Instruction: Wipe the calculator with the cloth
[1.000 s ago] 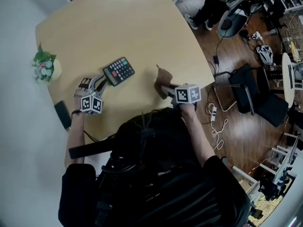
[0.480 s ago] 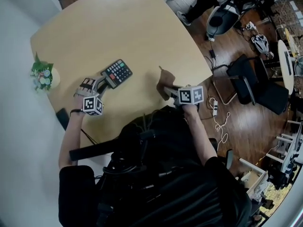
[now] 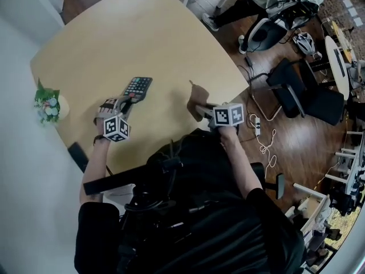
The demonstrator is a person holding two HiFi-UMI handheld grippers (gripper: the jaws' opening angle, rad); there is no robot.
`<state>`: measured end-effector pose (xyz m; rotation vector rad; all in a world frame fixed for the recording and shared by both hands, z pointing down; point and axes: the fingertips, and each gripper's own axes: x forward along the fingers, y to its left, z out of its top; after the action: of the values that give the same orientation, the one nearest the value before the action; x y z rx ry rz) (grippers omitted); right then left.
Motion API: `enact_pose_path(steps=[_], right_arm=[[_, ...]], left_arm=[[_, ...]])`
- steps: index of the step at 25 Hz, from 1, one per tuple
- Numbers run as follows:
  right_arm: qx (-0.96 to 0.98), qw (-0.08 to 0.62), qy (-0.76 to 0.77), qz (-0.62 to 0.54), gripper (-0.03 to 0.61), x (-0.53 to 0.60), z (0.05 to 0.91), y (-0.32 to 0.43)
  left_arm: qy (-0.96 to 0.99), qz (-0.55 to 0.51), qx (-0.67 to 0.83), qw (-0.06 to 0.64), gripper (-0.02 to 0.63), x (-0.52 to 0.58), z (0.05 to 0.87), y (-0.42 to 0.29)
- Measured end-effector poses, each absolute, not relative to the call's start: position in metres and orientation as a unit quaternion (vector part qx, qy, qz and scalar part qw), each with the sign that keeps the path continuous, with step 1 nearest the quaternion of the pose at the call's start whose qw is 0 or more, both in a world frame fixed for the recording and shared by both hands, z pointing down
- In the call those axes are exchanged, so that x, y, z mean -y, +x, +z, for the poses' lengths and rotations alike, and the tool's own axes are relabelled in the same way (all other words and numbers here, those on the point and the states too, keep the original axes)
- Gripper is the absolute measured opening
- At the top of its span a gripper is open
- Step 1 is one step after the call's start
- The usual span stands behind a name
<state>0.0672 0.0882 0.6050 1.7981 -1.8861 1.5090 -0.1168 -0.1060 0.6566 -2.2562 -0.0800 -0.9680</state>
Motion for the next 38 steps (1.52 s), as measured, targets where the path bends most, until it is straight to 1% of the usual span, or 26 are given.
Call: enact_pose_path(steps=[1,2,4,5,6,7,8,9,10,13,15,17,19,23,25,27,29,31,33,35,36,38], right_arm=[[0.628,0.059,0.599,0.494,0.049,-0.087,0.601,0.069],[0.633,0.052,0.601,0.486,0.049,-0.084,0.596,0.071],[0.650,0.036,0.599,0.466,0.049,-0.072,0.583,0.075],[0.664,0.029,0.593,0.455,0.049,-0.063,0.574,0.075],[0.682,0.024,0.582,0.442,0.049,-0.052,0.563,0.072],[0.706,0.023,0.566,0.425,0.049,-0.039,0.549,0.065],[0.735,0.026,0.544,0.405,0.049,-0.025,0.531,0.055],[0.766,0.033,0.518,0.379,0.049,-0.011,0.510,0.042],[0.798,0.038,0.489,0.350,0.049,0.004,0.485,0.027],[0.882,0.051,0.391,0.258,0.051,0.036,0.408,-0.026],[0.913,0.083,0.339,0.213,0.051,0.044,0.380,-0.054],[0.923,0.129,0.309,0.191,0.051,0.045,0.376,-0.063],[0.922,0.160,0.297,0.188,0.054,0.039,0.383,-0.054],[0.910,0.188,0.317,0.190,0.052,0.020,0.395,0.000],[0.895,0.215,0.345,0.184,0.052,0.016,0.409,0.035],[0.879,0.229,0.377,0.181,0.049,0.009,0.422,0.077],[0.874,0.211,0.397,0.182,0.049,-0.007,0.428,0.124],[0.886,0.165,0.393,0.182,0.049,-0.023,0.415,0.150],[0.909,0.109,0.360,0.178,0.049,-0.034,0.385,0.139],[0.935,0.073,0.305,0.167,0.049,-0.044,0.356,0.106],[0.944,0.072,0.281,0.158,0.051,-0.049,0.349,0.091],[0.951,0.098,0.255,0.143,0.051,-0.051,0.351,0.071]], left_arm=[[-0.912,-0.335,-0.005,0.237,0.078,0.114,0.634,-0.113],[-0.951,-0.283,-0.042,0.119,0.070,0.126,0.611,-0.111],[-0.977,-0.135,-0.089,-0.136,0.063,0.150,0.564,-0.118],[-0.965,-0.052,-0.087,-0.243,0.061,0.156,0.540,-0.125],[-0.943,0.024,-0.071,-0.324,0.060,0.157,0.520,-0.132],[-0.919,0.087,-0.045,-0.381,0.060,0.153,0.502,-0.138],[-0.899,0.134,-0.018,-0.417,0.060,0.145,0.488,-0.143],[-0.886,0.162,0.002,-0.434,0.061,0.135,0.475,-0.146],[-0.882,0.173,0.014,-0.438,0.061,0.125,0.465,-0.147],[-0.899,0.159,0.004,-0.407,0.061,0.103,0.450,-0.149],[-0.908,0.152,0.001,-0.390,0.063,0.086,0.440,-0.141],[-0.912,0.149,0.007,-0.383,0.063,0.063,0.428,-0.126],[-0.917,0.141,0.004,-0.373,0.063,0.041,0.418,-0.111],[-0.925,0.129,-0.007,-0.357,0.069,0.008,0.398,-0.086],[-0.924,0.129,-0.015,-0.360,0.072,-0.003,0.396,-0.075],[-0.913,0.143,-0.017,-0.382,0.066,-0.017,0.393,-0.057],[-0.899,0.165,-0.012,-0.406,0.061,-0.036,0.382,-0.026],[-0.894,0.171,-0.023,-0.414,0.061,-0.046,0.380,-0.005],[-0.896,0.163,-0.039,-0.411,0.061,-0.048,0.382,-0.001],[-0.904,0.148,-0.047,-0.398,0.061,-0.049,0.381,0.000],[-0.908,0.141,-0.047,-0.391,0.061,-0.050,0.379,0.003],[-0.916,0.131,-0.042,-0.376,0.061,-0.053,0.376,0.012]])
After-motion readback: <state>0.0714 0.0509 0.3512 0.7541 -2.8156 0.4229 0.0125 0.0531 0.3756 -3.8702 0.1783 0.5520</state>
